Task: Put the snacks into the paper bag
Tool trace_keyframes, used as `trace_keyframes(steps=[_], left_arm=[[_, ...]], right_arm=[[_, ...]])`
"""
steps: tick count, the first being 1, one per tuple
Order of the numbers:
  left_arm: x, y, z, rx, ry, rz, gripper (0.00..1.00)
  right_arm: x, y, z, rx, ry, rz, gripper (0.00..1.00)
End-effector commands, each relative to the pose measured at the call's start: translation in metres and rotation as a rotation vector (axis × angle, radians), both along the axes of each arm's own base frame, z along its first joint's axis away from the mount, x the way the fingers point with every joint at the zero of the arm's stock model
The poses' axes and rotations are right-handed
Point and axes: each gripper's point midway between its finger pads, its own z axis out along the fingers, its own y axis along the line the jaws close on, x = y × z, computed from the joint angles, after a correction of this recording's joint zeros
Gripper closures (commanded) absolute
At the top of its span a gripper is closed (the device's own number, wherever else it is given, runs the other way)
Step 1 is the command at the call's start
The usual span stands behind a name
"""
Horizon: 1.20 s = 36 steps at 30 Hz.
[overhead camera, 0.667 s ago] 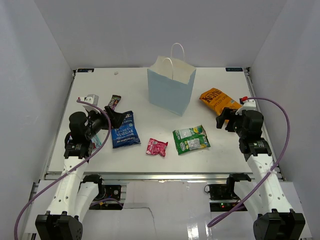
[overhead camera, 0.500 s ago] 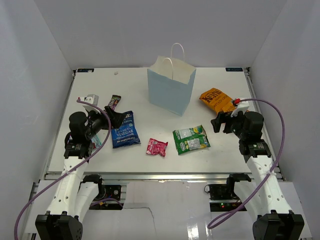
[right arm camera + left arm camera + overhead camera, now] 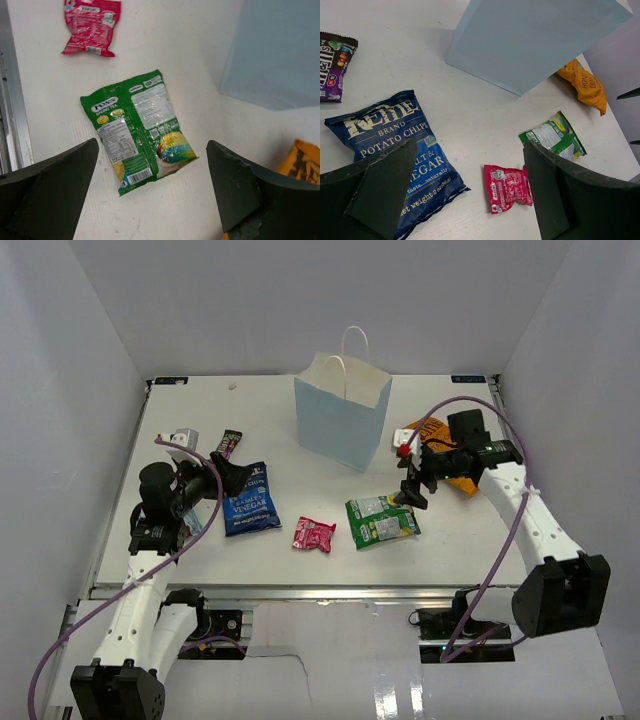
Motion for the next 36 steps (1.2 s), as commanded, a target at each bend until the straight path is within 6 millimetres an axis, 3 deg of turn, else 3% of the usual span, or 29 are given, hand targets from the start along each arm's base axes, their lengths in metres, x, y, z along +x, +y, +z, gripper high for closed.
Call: trace_keyframes(steps=[1, 3, 4, 6, 7, 13, 22, 28, 33, 34, 36], left_arm=[[0.002, 0.002, 0.005, 0.012, -0.012, 0.001, 0.02], [0.003, 0.002, 0.005, 0.013, -0.011, 0.002, 0.02], [0.003, 0.002, 0.005, 0.013, -0.011, 0.002, 0.02], [0.003, 0.003, 0.004, 0.016, -0.009, 0.007, 0.02], [0.003, 0.003, 0.003, 0.016, -0.006, 0.008, 0.02], [0.004, 0.003, 0.003, 0.017, -0.004, 0.005, 0.02], [0.004, 0.002, 0.004, 0.013, -0.004, -0.002, 0.02], [0.003, 0.001, 0.005, 0.012, -0.009, -0.005, 0.02], [0.003, 0.001, 0.005, 0.012, -0.009, -0.007, 0.02], [0.003, 0.001, 0.005, 0.012, -0.009, -0.007, 0.02], [0.003, 0.001, 0.004, 0.012, -0.008, -0.007, 0.02]], right_arm=[[-0.017, 0.015, -0.025, -0.17, -0.045, 0.24, 0.05], [-0.001, 0.026, -0.031, -0.201, -0.101, 0.248, 0.06], [0.002, 0.033, -0.044, -0.237, -0.076, 0.262, 0.06], [0.008, 0.042, -0.051, -0.254, -0.052, 0.278, 0.05], [0.011, 0.046, -0.066, -0.283, -0.018, 0.291, 0.04], [0.032, 0.055, -0.105, -0.335, 0.033, 0.271, 0.03], [0.017, 0.057, -0.158, -0.366, 0.129, 0.259, 0.01], [0.009, 0.052, -0.179, -0.388, 0.18, 0.259, 0.0], [-0.002, 0.05, -0.186, -0.388, 0.221, 0.27, 0.24], [-0.007, 0.048, -0.185, -0.39, 0.24, 0.277, 0.38], [-0.015, 0.047, -0.18, -0.379, 0.249, 0.292, 0.54]])
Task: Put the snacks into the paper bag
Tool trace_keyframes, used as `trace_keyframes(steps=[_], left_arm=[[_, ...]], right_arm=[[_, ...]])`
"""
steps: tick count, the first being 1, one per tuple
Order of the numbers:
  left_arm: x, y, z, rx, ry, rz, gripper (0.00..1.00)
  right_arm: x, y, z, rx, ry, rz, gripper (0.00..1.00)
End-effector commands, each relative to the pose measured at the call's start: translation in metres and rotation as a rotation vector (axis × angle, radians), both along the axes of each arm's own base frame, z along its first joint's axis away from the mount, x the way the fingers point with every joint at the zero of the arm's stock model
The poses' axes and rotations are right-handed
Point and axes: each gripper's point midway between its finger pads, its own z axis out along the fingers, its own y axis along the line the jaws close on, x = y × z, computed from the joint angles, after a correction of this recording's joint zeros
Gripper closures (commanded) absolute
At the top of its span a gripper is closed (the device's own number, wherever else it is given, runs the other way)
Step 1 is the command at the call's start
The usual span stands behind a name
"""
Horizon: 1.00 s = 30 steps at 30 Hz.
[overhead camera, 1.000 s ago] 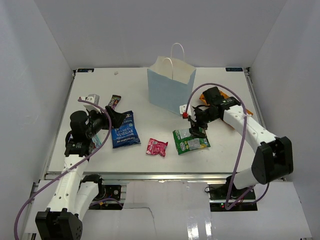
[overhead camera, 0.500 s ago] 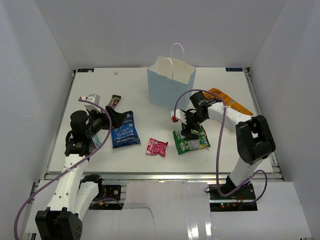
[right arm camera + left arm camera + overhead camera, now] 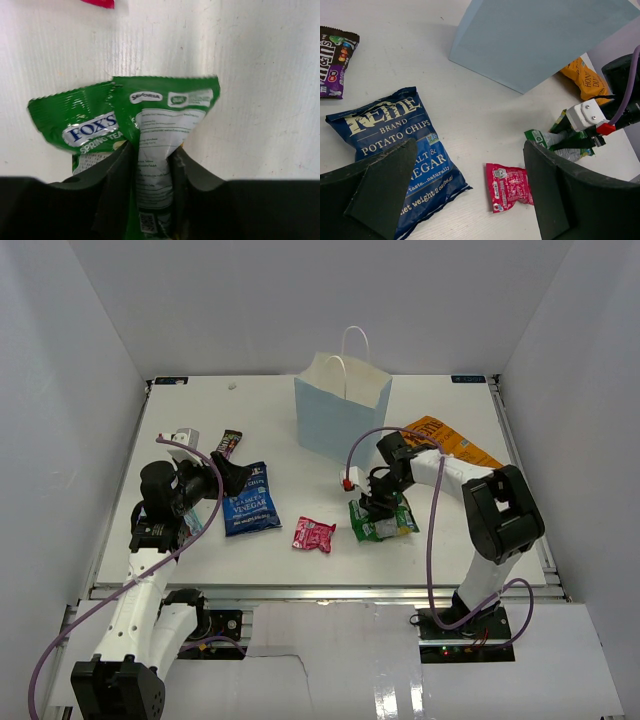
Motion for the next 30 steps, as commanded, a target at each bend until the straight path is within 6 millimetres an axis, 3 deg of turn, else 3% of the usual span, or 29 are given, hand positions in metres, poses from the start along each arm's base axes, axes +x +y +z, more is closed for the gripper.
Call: trace_keyframes(steps=[1, 5, 7, 11, 12, 14, 15, 16, 17, 18, 19, 20, 22, 28, 30], left_arm=[[0.0, 0.0, 0.012, 0.008, -0.033, -0.011, 0.02], [0.0, 0.0, 0.014, 0.007, -0.04, -0.012, 0.02], [-0.001, 0.0, 0.013, 0.006, -0.038, -0.012, 0.02], [-0.001, 0.0, 0.014, 0.006, -0.042, -0.014, 0.02], [-0.001, 0.0, 0.014, 0.007, -0.041, -0.011, 0.02], [-0.001, 0.0, 0.014, 0.007, -0.04, -0.012, 0.02], [-0.001, 0.0, 0.014, 0.007, -0.04, -0.011, 0.02], [-0.001, 0.0, 0.014, 0.007, -0.042, -0.011, 0.02], [0.0, 0.0, 0.014, 0.007, -0.039, -0.012, 0.02], [0.0, 0.0, 0.012, 0.007, -0.034, -0.014, 0.02], [0.0, 0.0, 0.012, 0.006, -0.034, -0.014, 0.02], [0.0, 0.0, 0.012, 0.006, -0.034, -0.014, 0.02], [0.0, 0.0, 0.012, 0.006, -0.034, -0.014, 0.02], [0.0, 0.0, 0.012, 0.009, -0.035, -0.011, 0.02], [0.0, 0.0, 0.012, 0.009, -0.035, -0.011, 0.02]], right_arm=[[-0.024, -0.008, -0.004, -0.016, 0.06, 0.028, 0.66], [-0.043, -0.007, 0.025, 0.058, 0.042, 0.04, 0.84], [-0.051, -0.002, 0.055, 0.123, 0.022, 0.031, 0.92], [-0.049, 0.009, 0.122, 0.255, -0.071, -0.01, 0.92], [-0.045, 0.013, 0.155, 0.309, -0.127, -0.032, 0.92], [-0.035, 0.015, 0.197, 0.367, -0.214, -0.083, 0.92], [-0.027, 0.015, 0.218, 0.392, -0.258, -0.112, 0.92], [-0.016, 0.017, 0.255, 0.444, -0.301, -0.187, 0.92], [-0.006, 0.016, 0.278, 0.474, -0.353, -0.248, 0.92], [0.016, 0.012, 0.309, 0.506, -0.472, -0.329, 0.92], [0.025, 0.01, 0.343, 0.566, -0.521, -0.402, 0.92], [0.042, 0.001, 0.36, 0.572, -0.591, -0.497, 0.92], [0.062, -0.005, 0.415, 0.691, -0.721, -0.603, 0.92], [0.152, -0.04, 0.475, 0.723, -0.997, -1.034, 0.92], [0.167, -0.046, 0.482, 0.731, -1.063, -1.118, 0.92]])
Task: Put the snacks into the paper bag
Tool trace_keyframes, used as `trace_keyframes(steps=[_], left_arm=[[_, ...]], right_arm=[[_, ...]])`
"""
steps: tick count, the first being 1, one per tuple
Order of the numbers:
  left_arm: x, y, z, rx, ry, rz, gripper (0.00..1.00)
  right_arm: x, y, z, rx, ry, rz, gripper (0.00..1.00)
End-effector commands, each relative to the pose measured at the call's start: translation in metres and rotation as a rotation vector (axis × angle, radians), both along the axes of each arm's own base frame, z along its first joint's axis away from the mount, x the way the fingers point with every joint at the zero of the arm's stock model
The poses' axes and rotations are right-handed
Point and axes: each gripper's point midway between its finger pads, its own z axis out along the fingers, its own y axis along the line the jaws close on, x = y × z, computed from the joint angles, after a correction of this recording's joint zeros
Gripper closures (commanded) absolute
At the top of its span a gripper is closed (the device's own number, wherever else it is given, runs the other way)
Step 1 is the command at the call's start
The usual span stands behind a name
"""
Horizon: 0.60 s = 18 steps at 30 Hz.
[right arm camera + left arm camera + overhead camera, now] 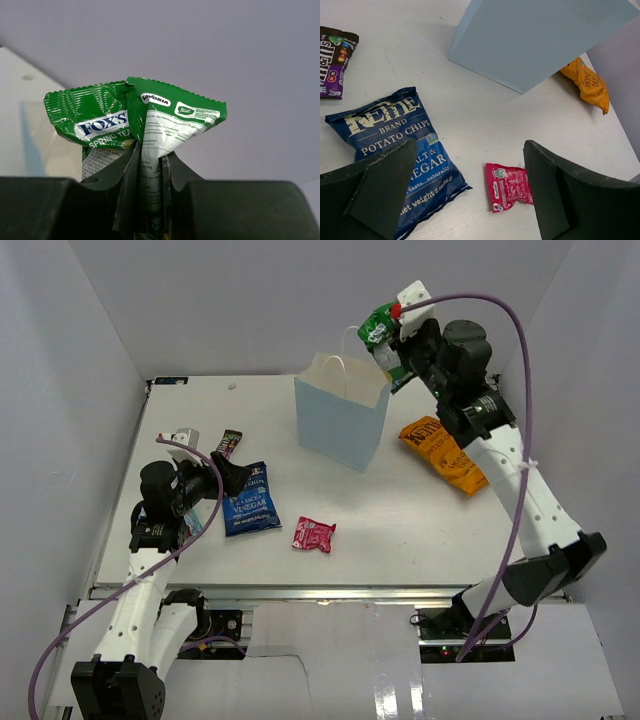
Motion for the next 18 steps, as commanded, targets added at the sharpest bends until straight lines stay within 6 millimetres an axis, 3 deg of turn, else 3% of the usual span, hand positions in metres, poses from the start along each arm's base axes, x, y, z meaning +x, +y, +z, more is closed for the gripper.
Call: trace_keyframes(steps=[1, 5, 8, 18], left_arm=[[0.001, 0.0, 0.011, 0.009, -0.032, -0.009, 0.02], [0.001, 0.001, 0.011, 0.01, -0.031, -0.009, 0.02], [0.001, 0.001, 0.011, 0.01, -0.031, -0.009, 0.02], [0.0, 0.0, 0.013, 0.007, -0.039, -0.015, 0.02]], right_arm=[[0.042, -0.033, 0.047, 0.191, -0.173, -0.315, 0.92], [0.071, -0.023, 0.031, 0.199, -0.188, -0.38, 0.92], [0.081, -0.011, 0.023, 0.211, -0.188, -0.373, 0.92], [0.07, 0.028, -0.014, 0.171, -0.185, -0.304, 0.92]])
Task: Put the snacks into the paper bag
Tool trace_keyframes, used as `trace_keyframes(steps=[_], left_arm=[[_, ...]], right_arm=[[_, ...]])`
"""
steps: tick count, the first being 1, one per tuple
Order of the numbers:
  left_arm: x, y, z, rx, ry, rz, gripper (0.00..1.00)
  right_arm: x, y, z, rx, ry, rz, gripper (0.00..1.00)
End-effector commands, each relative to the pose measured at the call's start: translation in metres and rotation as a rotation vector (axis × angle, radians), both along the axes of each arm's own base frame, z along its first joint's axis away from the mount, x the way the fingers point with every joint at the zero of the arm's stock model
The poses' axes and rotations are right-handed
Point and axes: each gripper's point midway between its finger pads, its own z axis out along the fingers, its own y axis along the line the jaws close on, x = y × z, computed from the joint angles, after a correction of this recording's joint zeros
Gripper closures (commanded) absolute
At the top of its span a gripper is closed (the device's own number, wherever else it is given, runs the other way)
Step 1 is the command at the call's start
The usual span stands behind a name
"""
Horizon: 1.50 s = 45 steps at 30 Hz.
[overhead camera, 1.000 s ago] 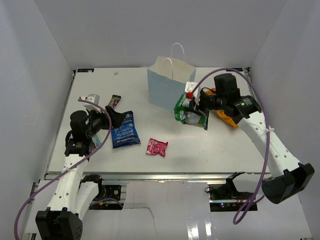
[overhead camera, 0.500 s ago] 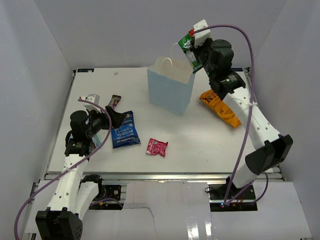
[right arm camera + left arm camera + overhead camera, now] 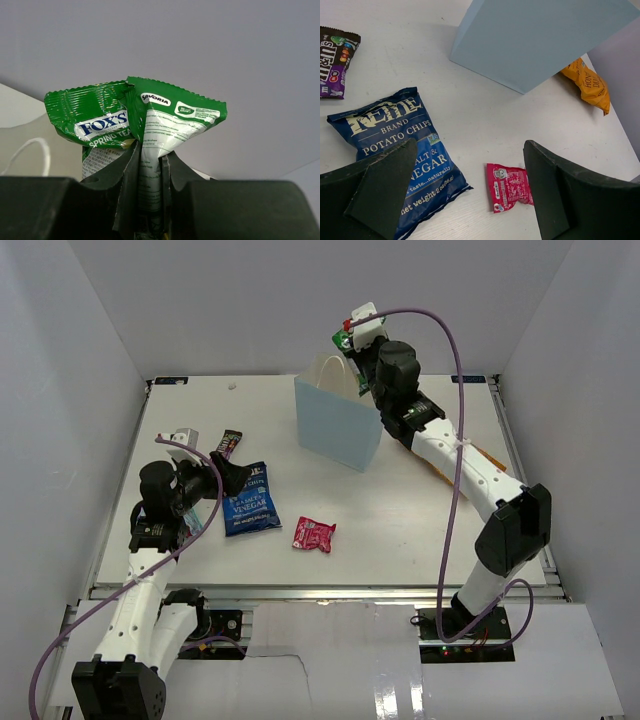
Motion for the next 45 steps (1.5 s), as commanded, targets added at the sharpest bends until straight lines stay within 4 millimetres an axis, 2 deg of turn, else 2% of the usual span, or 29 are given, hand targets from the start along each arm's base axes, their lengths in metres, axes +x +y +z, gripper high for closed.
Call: trace_keyframes(steps=[1, 5, 11, 14, 18, 24, 33, 36, 37, 38, 40, 41, 42, 44, 45], left_arm=[[0.0, -0.001, 0.013, 0.006, -0.039, -0.017, 0.02], [0.0, -0.001, 0.013, 0.005, -0.041, -0.021, 0.02], [0.0, -0.001, 0.013, 0.004, -0.039, -0.021, 0.02], [0.0, -0.002, 0.013, 0.004, -0.041, -0.024, 0.02], [-0.001, -0.002, 0.013, 0.003, -0.039, -0.027, 0.02], [-0.001, -0.003, 0.012, 0.001, -0.038, -0.036, 0.02], [0.0, -0.006, 0.007, -0.005, -0.02, -0.052, 0.02], [0.002, -0.006, 0.003, -0.009, -0.004, -0.049, 0.02], [0.004, -0.005, 0.0, -0.012, 0.01, -0.044, 0.02], [0.005, -0.004, -0.004, -0.013, 0.024, -0.036, 0.02], [0.011, 0.002, -0.016, -0.014, 0.075, 0.018, 0.02], [0.013, 0.006, -0.021, -0.014, 0.097, 0.045, 0.02], [0.016, 0.01, -0.025, -0.014, 0.122, 0.073, 0.02], [0.022, 0.021, -0.043, -0.018, 0.21, 0.159, 0.02], [0.025, 0.025, -0.047, -0.02, 0.237, 0.195, 0.02]], right_arm=[[-0.02, -0.002, 0.05, 0.097, -0.161, -0.001, 0.92], [-0.015, 0.007, 0.02, 0.046, -0.134, 0.022, 0.91], [-0.011, 0.02, -0.003, 0.019, -0.084, 0.076, 0.83], [-0.016, 0.032, -0.016, 0.027, -0.03, 0.151, 0.77], [-0.025, 0.046, -0.031, 0.052, 0.045, 0.235, 0.55], [-0.022, 0.041, -0.034, 0.061, 0.066, 0.202, 0.36], [-0.033, 0.021, -0.013, 0.069, 0.048, 0.173, 0.36], [-0.045, 0.014, -0.017, 0.017, 0.094, 0.24, 0.35], [-0.061, 0.02, -0.009, 0.002, 0.093, 0.351, 0.35], [-0.072, 0.016, -0.023, -0.031, 0.158, 0.4, 0.34], [-0.102, 0.005, -0.035, -0.04, 0.215, 0.531, 0.34], [-0.113, 0.002, -0.043, -0.05, 0.24, 0.579, 0.26], [-0.128, -0.011, -0.056, -0.054, 0.269, 0.607, 0.2], [-0.158, -0.01, -0.079, -0.054, 0.34, 0.733, 0.04], [-0.178, -0.016, -0.092, -0.053, 0.396, 0.762, 0.03]])
